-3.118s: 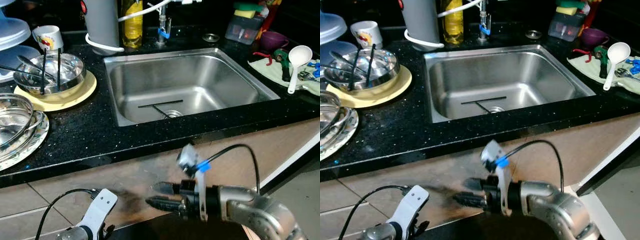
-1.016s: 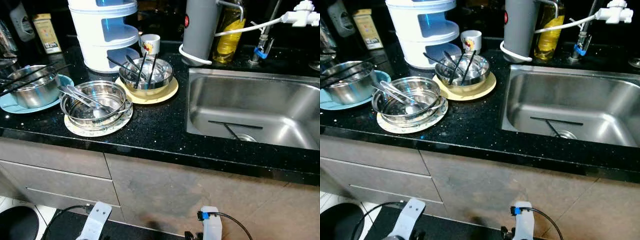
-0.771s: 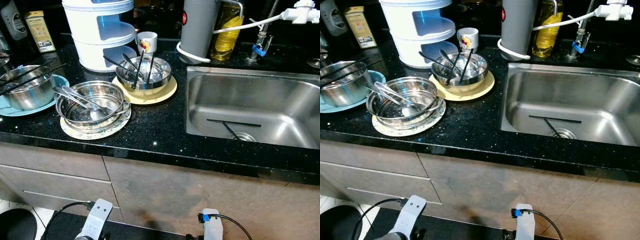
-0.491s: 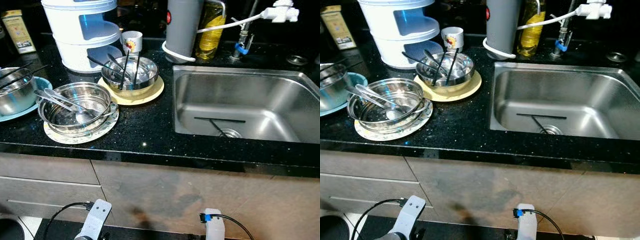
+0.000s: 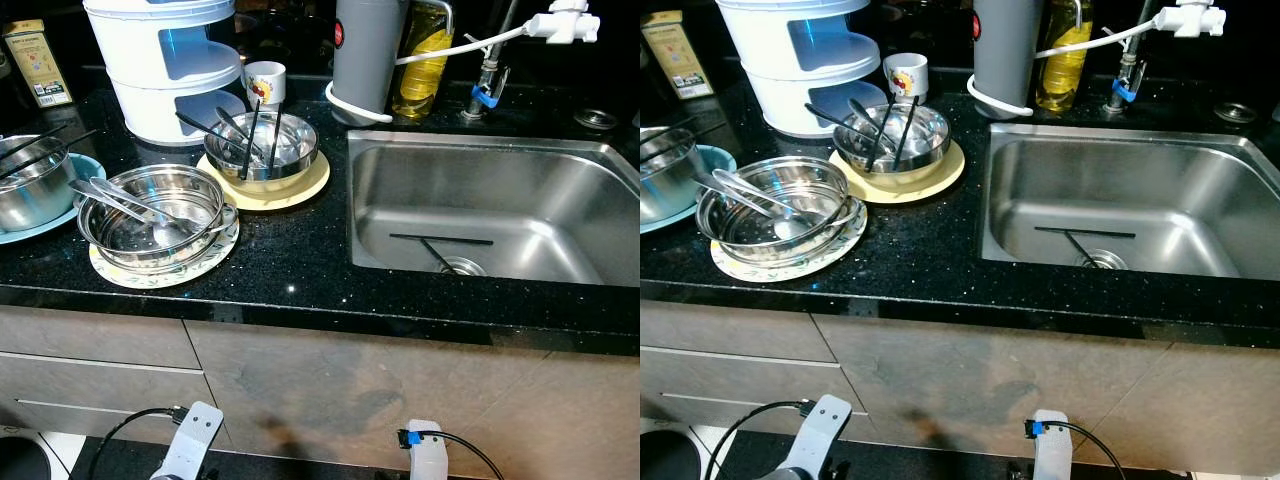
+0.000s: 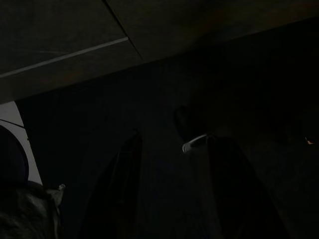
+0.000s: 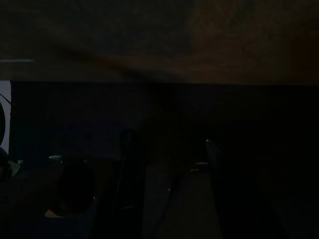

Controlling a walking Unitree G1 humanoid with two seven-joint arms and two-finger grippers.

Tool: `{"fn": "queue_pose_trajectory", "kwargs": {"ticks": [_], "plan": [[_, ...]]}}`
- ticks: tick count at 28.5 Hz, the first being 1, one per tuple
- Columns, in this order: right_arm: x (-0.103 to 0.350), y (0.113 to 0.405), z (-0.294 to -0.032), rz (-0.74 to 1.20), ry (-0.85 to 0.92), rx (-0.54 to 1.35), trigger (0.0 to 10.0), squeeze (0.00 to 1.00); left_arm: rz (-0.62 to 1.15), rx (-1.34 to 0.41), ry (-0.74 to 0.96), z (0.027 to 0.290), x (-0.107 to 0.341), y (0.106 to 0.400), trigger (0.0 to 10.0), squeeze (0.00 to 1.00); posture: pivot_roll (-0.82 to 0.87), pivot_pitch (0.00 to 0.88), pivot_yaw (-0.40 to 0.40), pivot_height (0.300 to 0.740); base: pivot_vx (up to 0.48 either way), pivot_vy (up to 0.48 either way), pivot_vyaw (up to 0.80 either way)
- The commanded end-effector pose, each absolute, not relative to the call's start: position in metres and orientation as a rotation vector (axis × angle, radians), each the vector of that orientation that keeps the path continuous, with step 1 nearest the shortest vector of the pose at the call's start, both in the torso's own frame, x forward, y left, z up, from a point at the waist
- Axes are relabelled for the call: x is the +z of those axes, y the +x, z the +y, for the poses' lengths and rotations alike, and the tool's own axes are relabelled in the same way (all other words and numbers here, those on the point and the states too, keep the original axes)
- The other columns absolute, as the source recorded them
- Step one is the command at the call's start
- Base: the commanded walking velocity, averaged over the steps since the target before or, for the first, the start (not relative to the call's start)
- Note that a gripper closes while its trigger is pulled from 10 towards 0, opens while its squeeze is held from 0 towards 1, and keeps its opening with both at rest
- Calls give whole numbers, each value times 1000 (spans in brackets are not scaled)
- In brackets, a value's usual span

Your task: Kitchen organization

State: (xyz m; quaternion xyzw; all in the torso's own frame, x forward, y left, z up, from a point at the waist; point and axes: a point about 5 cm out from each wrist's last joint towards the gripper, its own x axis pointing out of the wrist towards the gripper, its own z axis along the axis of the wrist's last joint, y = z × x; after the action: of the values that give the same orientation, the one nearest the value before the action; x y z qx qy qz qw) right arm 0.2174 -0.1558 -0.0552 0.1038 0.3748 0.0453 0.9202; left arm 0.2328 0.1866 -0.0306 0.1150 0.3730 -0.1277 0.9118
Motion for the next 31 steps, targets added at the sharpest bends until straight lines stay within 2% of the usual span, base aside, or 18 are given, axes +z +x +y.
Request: {"fn": "queue_pose_trajectory", "kwargs": {"ticks": [1, 6, 10, 18, 31], "plan": [[-59, 212, -156, 786, 221, 89, 10000, 0, 771, -314, 299, 188, -33, 228, 10000, 0, -75, 201, -14, 740, 0, 0, 0], [-58, 213, -158, 779, 223, 93, 10000, 0, 693, -389, 345, 191, -20, 231, 10000, 0, -68, 199, -21, 740, 0, 0, 0], [-59, 213, -157, 782, 223, 97, 10000, 0, 719, -311, 274, 199, -21, 230, 10000, 0, -68, 199, -21, 740, 0, 0, 0], [-59, 212, -155, 784, 224, 101, 10000, 0, 751, -287, 216, 188, -30, 225, 10000, 0, -72, 183, -22, 740, 0, 0, 0], [-59, 212, -154, 781, 226, 101, 10000, 0, 736, -277, 194, 181, -21, 232, 10000, 0, -74, 179, -19, 740, 0, 371, 0]]}}
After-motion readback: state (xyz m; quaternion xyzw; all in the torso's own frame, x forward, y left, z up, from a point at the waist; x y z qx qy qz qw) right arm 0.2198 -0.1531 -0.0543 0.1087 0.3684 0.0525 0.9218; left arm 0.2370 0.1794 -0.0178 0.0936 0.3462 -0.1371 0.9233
